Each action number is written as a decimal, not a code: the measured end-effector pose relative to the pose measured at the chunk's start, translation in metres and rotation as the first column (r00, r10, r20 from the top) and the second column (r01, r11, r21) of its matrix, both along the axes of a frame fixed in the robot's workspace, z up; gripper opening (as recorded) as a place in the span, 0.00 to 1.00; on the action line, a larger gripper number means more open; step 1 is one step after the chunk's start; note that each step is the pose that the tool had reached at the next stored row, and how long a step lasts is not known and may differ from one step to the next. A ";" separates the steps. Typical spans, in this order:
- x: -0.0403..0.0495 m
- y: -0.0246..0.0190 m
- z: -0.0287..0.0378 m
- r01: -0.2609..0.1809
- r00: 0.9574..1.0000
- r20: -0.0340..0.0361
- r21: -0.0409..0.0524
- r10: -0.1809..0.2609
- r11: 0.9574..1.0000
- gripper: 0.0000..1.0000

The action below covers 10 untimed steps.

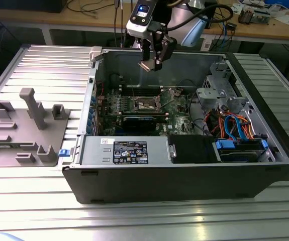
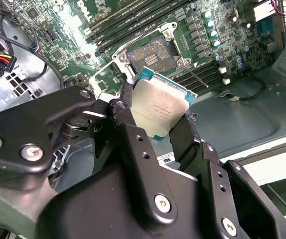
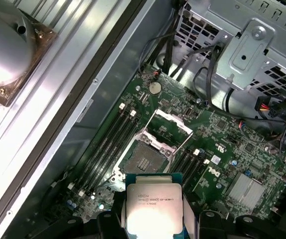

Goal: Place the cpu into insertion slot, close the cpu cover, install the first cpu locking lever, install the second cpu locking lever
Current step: 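Place the cpu into insertion slot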

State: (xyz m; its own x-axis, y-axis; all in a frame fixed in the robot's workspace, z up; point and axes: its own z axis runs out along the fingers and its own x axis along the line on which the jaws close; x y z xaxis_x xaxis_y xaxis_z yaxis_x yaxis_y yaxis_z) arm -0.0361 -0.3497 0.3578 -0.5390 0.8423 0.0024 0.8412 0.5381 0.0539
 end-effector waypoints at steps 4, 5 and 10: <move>0.0000 0.0000 0.0000 0.000 1.000 0.000 0.000 0.000 1.000 0.54; 0.0000 0.0000 0.0000 0.001 1.000 0.000 0.000 -0.001 1.000 0.54; 0.0000 0.0000 -0.0002 0.009 1.000 0.000 0.000 -0.009 1.000 0.54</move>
State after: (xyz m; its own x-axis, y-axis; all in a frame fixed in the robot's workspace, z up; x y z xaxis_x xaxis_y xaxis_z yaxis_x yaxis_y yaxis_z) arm -0.0360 -0.3496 0.3576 -0.5312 0.8472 0.0024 0.8461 0.5303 0.0539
